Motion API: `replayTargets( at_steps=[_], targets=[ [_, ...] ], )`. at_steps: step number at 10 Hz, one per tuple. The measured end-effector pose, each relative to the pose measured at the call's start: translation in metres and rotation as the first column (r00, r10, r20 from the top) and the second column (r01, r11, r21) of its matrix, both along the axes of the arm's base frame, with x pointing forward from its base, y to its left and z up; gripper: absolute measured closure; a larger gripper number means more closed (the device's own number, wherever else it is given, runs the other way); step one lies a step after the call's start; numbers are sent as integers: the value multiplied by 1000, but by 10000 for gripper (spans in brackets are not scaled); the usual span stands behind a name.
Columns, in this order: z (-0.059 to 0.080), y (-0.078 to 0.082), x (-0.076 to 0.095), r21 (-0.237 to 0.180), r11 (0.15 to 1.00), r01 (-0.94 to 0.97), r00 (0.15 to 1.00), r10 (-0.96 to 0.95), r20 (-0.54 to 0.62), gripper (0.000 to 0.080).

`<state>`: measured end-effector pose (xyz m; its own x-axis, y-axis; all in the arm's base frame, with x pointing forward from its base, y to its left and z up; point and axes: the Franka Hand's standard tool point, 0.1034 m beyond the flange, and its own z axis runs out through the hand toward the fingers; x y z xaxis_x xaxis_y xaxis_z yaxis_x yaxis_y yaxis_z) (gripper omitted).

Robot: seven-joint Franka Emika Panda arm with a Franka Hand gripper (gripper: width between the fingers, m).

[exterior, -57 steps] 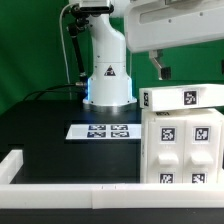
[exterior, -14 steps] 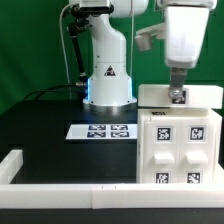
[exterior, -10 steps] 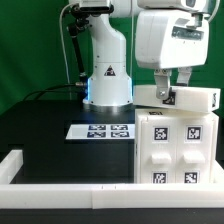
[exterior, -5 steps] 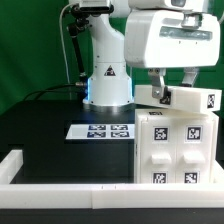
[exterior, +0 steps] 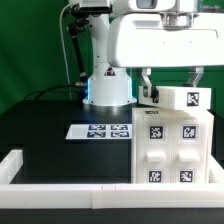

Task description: Assemble cabinet

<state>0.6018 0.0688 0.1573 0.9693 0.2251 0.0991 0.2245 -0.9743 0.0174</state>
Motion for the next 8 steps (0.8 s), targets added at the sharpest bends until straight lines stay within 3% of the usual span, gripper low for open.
replayTargets(
  at_steps=[4, 8],
  targets=[
    [-1, 9, -1, 48, 949, 311, 951, -310, -16, 239],
    [-1, 10, -1, 57, 910, 412, 911, -411, -23, 239]
  ],
)
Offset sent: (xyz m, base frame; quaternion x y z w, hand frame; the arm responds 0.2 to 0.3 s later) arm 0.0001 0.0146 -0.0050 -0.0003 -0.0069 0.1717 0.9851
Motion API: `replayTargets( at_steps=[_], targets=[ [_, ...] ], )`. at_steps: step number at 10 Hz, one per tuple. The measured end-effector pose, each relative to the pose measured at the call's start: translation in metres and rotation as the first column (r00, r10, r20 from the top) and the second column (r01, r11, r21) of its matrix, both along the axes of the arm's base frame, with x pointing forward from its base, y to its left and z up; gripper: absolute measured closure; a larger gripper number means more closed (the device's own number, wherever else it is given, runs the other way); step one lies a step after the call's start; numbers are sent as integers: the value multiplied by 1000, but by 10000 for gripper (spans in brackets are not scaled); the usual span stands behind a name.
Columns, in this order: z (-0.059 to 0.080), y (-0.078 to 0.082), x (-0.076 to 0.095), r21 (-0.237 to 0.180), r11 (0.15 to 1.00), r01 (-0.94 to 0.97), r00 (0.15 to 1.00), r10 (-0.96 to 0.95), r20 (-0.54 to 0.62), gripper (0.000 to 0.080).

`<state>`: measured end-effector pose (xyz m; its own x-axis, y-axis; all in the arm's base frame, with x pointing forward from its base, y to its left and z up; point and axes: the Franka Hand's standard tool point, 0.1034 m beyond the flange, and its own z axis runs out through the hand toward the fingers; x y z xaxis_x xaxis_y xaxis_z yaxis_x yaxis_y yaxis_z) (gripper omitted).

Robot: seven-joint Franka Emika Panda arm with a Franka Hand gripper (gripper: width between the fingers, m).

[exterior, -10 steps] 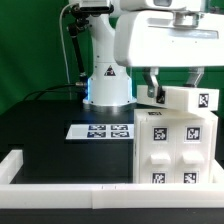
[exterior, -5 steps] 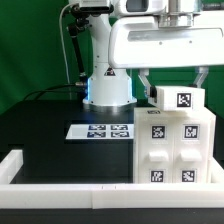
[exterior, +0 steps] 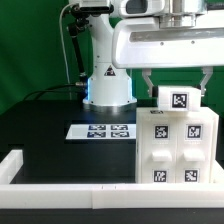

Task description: Assemble cabinet

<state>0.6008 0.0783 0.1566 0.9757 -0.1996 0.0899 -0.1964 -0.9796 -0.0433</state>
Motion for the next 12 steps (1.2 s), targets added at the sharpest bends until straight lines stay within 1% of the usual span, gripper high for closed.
replayTargets(
  at_steps=[2, 4, 7, 10, 12],
  targets=[
    [0, 0, 0, 8, 997, 77, 997, -77, 0, 239],
    [0, 2, -4, 64, 953, 298, 953, -300, 38, 239],
    [-1, 6, -3, 114, 868, 484, 872, -488, 17, 239],
    [-1, 6, -3, 120, 840, 529, 845, -534, 10, 239],
    [-1, 6, -3, 127, 807, 577, 813, -582, 1, 239]
  ],
)
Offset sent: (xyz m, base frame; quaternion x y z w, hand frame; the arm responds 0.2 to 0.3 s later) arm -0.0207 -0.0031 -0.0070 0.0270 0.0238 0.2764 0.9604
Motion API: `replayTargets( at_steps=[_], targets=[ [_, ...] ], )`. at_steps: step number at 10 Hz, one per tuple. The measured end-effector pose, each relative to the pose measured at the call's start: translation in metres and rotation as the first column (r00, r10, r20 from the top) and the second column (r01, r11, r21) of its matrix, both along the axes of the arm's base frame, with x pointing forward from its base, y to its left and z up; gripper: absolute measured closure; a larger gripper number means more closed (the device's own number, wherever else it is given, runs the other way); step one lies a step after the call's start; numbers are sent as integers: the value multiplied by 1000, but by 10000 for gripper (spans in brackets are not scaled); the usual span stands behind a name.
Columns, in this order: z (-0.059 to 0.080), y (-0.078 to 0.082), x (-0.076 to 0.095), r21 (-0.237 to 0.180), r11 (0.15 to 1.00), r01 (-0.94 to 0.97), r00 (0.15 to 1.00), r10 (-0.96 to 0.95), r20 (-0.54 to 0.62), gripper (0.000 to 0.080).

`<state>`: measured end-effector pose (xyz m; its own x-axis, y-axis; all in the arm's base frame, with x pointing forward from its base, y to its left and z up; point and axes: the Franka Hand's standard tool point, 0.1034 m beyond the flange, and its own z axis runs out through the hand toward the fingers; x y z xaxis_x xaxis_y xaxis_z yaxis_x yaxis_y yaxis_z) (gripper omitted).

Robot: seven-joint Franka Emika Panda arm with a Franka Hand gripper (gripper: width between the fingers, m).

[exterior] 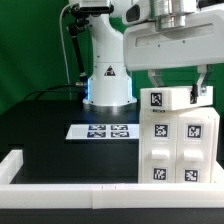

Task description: Assemble cabinet

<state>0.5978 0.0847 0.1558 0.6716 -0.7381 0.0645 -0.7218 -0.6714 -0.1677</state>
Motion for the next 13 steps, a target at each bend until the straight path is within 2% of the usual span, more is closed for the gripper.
replayTargets(
  at_steps=[1, 3, 7, 9, 13],
  targets=[
    [0, 0, 0, 5, 1000, 25, 1000, -25, -1, 239],
    [0, 1, -1, 43, 979, 197, 980, -197, -4, 239],
    [0, 1, 0, 95, 890, 445, 896, -443, -44, 239],
    [0, 2, -1, 105, 822, 559, 829, -554, -73, 239],
    [0, 2, -1, 111, 765, 635, 772, -622, -131, 239]
  ],
)
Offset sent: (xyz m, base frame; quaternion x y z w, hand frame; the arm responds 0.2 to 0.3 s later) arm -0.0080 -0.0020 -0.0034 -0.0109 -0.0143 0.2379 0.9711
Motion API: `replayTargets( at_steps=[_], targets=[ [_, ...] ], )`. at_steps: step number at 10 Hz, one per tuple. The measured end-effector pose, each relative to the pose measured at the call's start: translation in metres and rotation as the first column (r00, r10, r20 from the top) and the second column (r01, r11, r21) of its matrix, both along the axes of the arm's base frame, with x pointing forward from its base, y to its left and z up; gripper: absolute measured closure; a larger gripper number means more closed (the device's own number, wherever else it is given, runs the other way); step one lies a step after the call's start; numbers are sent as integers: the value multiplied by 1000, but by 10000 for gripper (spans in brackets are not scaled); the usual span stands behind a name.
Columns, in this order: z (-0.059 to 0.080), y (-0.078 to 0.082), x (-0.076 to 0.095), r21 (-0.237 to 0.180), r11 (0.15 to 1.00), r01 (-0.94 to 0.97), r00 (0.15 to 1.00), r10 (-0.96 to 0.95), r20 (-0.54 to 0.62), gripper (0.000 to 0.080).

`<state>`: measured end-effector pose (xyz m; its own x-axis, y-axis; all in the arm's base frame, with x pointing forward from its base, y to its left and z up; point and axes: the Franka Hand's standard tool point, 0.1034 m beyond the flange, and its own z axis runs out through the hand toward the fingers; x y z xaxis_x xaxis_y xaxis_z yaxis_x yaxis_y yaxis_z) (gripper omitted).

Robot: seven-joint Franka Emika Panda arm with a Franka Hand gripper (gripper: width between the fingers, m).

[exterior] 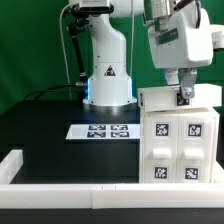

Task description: Assemble cabinet

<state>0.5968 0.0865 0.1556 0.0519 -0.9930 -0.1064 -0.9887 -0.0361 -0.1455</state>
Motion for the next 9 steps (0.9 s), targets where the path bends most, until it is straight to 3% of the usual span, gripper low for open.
replayTargets(
  at_steps=[2, 6, 9],
  targets=[
    [0, 3, -1, 12, 999, 33, 999, -33, -5, 51],
    [28, 6, -1, 52, 998, -24, 999, 21, 45, 2],
    [29, 7, 0, 56, 997, -50, 997, 47, 53, 2]
  ],
)
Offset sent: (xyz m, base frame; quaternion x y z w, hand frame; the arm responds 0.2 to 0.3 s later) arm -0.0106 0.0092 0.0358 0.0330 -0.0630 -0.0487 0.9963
